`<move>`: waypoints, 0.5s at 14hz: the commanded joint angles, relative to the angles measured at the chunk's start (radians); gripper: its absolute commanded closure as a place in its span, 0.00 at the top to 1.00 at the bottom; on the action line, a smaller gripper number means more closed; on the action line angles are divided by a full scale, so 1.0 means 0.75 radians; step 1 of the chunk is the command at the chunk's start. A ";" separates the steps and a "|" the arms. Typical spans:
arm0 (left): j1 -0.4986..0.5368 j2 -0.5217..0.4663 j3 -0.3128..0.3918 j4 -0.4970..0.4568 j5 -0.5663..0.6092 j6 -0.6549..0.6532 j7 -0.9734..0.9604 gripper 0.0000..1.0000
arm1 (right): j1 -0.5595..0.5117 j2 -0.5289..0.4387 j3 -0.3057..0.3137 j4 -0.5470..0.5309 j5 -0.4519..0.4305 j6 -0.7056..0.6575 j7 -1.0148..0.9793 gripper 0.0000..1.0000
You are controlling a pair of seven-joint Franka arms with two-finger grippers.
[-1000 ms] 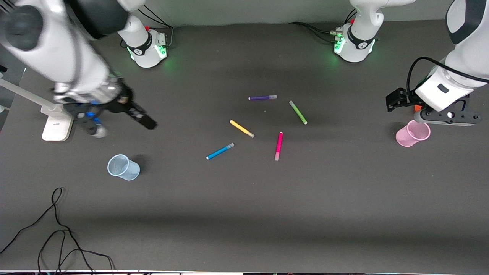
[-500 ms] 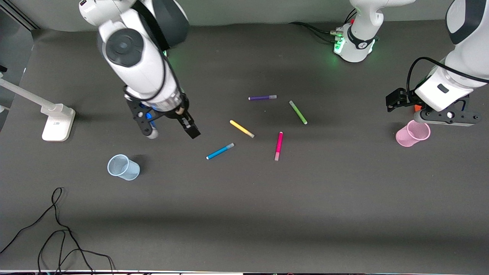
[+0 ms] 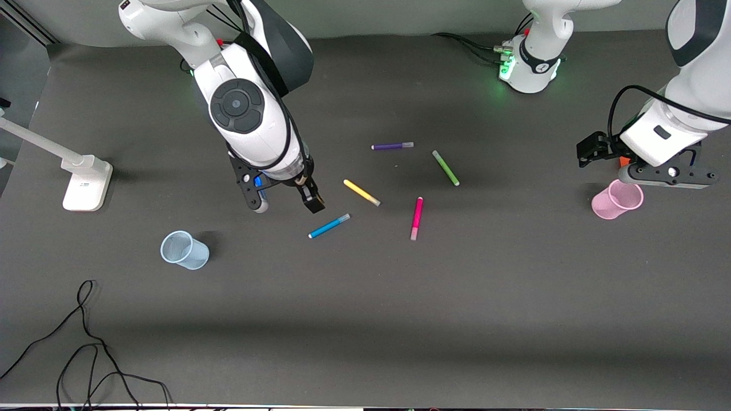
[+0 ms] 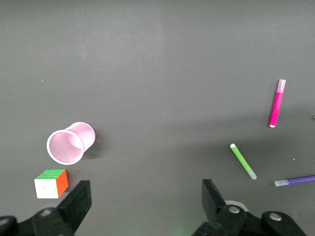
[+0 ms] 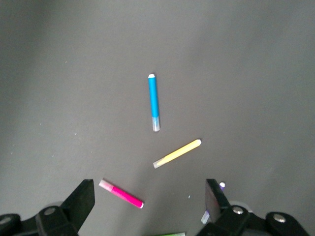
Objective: Place pink and blue markers in matching cups
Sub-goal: 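Move the right gripper over the blue marker while the left gripper approaches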
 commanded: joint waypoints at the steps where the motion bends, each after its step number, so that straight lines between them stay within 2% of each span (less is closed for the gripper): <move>1: 0.003 -0.003 -0.003 0.003 -0.006 -0.012 0.012 1.00 | 0.069 0.056 -0.018 0.032 0.010 0.037 0.086 1.00; 5: 0.001 -0.003 -0.003 0.003 -0.006 -0.016 0.014 1.00 | 0.108 0.095 -0.022 -0.065 -0.025 0.176 0.123 1.00; 7: -0.001 -0.003 -0.007 0.003 -0.006 -0.022 0.000 0.99 | 0.110 0.100 -0.022 -0.176 -0.056 0.301 0.125 1.00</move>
